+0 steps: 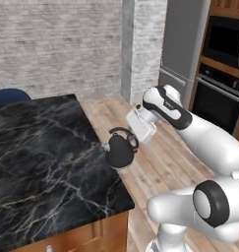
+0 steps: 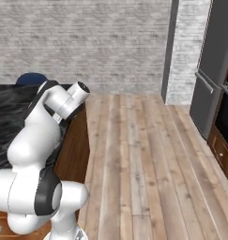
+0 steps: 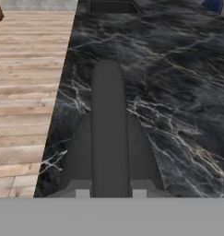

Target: The kettle is done boiling. Turn off the stove, then wait for 300 timesteps before moving the kettle to the dining table.

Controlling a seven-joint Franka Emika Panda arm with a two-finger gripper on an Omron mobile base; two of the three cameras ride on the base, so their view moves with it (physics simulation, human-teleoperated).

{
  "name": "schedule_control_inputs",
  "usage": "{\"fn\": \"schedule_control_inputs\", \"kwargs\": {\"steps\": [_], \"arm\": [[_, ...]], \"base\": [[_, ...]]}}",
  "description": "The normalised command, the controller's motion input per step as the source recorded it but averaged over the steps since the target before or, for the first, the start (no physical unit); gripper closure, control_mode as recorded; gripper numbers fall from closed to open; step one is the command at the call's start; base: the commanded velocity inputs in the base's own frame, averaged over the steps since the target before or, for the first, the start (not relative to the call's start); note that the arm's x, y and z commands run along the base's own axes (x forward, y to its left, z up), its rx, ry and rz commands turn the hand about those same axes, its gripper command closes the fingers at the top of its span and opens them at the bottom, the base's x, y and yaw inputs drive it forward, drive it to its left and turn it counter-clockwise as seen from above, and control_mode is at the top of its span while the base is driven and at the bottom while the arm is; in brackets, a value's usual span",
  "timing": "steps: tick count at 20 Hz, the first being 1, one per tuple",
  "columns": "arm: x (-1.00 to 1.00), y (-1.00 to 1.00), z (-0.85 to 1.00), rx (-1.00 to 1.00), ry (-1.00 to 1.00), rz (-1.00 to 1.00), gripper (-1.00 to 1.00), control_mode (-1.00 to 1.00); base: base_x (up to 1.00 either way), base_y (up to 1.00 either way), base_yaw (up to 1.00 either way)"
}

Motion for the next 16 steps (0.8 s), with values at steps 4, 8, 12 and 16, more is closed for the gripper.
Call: {"fn": "schedule_control_inputs", "kwargs": {"steps": [4,8,12,16], "arm": [[0.0,0.0,0.0,0.0,0.0,0.0,1.0,1.0],[0.0,0.0,0.0,0.0,0.0,0.0,1.0,1.0],[0.0,0.0,0.0,0.0,0.0,0.0,1.0,1.0],[0.0,0.0,0.0,0.0,0.0,0.0,1.0,1.0]], "base": [[0.4,-0.44,0.22],[0.07,-0.64,0.29],[0.0,-0.67,0.3],[0.03,-0.51,0.31]]}}
